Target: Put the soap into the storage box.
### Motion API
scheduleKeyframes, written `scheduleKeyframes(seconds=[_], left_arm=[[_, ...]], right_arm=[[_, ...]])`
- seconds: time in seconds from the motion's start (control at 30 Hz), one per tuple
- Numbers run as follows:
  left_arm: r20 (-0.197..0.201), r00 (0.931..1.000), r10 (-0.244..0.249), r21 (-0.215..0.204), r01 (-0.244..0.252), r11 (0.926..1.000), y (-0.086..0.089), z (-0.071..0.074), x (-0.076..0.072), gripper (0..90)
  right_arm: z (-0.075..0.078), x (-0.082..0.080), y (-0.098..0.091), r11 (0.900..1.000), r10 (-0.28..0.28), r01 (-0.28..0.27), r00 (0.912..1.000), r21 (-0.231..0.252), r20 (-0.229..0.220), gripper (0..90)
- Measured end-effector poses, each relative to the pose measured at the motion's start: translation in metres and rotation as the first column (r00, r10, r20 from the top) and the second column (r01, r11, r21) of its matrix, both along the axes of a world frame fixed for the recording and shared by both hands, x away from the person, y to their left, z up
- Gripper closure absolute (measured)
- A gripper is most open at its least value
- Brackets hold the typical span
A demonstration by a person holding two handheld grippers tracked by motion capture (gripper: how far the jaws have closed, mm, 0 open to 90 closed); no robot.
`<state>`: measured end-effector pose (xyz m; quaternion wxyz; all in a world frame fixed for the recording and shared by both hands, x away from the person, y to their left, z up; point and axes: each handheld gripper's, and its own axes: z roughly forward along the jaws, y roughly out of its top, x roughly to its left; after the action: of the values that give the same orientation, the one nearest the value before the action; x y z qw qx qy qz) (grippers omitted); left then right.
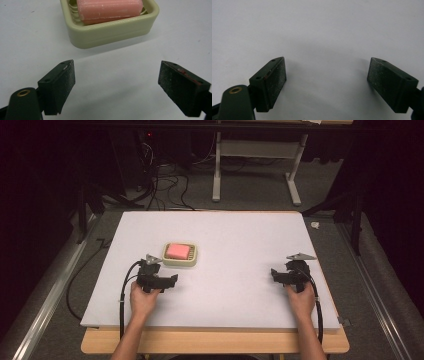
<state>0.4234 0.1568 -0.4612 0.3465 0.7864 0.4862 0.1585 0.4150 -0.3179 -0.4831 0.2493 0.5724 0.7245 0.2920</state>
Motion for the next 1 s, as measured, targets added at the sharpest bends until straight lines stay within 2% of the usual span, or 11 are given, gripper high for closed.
scheduleKeyframes(seconds=[1.0], left_arm=[[0.003, 1.0, 0.001, 0.023, -0.001, 0.9997, -0.009, -0.013, 0.007, 15.0]], right_arm=[[0.0, 0.0, 0.0, 1.0, 0.0, 0.0, 1.0, 0.001, 0.0, 16.1]])
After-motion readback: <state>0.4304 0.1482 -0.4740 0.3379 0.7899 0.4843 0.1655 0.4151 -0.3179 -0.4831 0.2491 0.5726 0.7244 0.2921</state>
